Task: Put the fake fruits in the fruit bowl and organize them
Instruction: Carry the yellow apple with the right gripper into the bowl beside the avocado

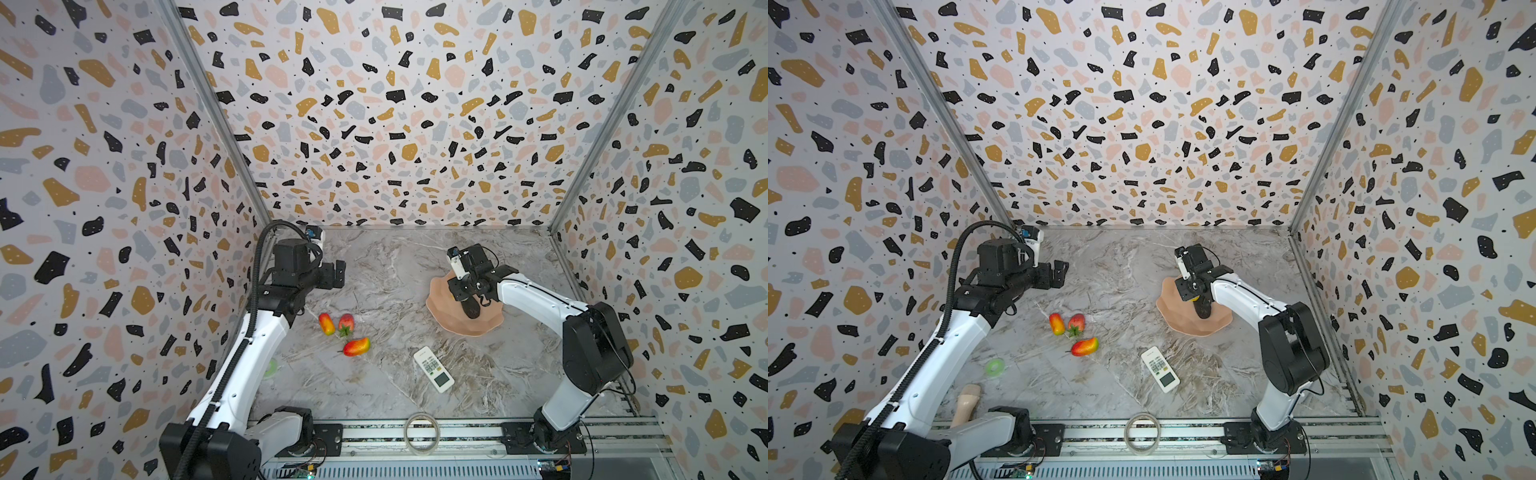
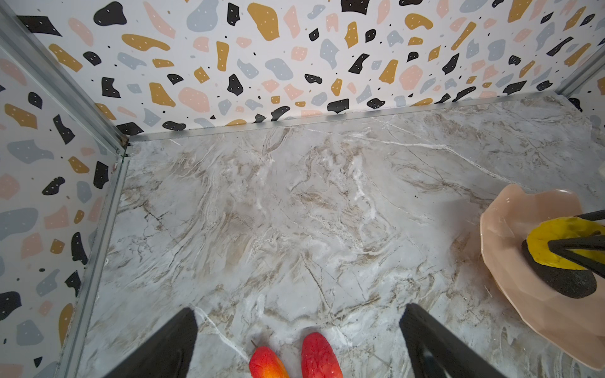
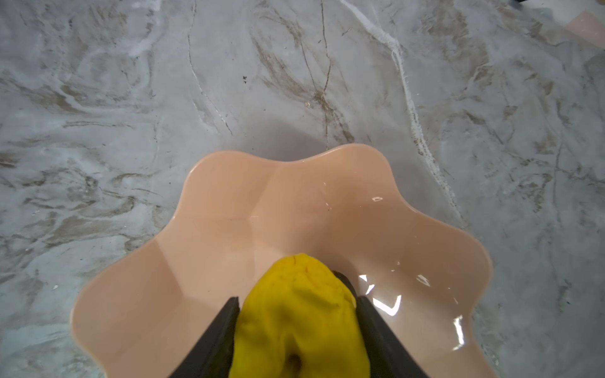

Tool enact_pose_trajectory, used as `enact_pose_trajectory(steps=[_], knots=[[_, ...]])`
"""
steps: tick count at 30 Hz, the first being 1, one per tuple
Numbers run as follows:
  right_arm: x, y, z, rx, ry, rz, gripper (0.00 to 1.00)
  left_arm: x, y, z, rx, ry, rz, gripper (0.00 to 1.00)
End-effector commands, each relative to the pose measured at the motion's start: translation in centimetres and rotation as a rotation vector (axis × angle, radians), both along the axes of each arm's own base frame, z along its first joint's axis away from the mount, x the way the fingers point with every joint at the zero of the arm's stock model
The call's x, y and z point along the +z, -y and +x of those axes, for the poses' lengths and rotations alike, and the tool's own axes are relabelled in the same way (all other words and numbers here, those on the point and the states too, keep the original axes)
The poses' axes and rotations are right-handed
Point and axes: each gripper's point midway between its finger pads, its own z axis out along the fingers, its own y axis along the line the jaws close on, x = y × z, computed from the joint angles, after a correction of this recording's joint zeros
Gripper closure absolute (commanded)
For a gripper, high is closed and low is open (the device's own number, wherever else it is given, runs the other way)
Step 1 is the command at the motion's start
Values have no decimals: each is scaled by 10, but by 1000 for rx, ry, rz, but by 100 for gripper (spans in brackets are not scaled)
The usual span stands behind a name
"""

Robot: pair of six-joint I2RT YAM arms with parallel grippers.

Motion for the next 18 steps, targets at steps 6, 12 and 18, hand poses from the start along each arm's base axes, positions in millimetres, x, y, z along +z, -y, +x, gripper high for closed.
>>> enact_pose_trajectory(steps=[6,12,18], knots=[[-10,-12,2,31,-13,48,83,5,0,4,0,29,-5,0],[-23,-10,-1,27,-26,46,83,2,0,4,-2,21,-4,0],[-36,-5,-5,21,-42,37,81,3,0,4,-3,22,-6,0]])
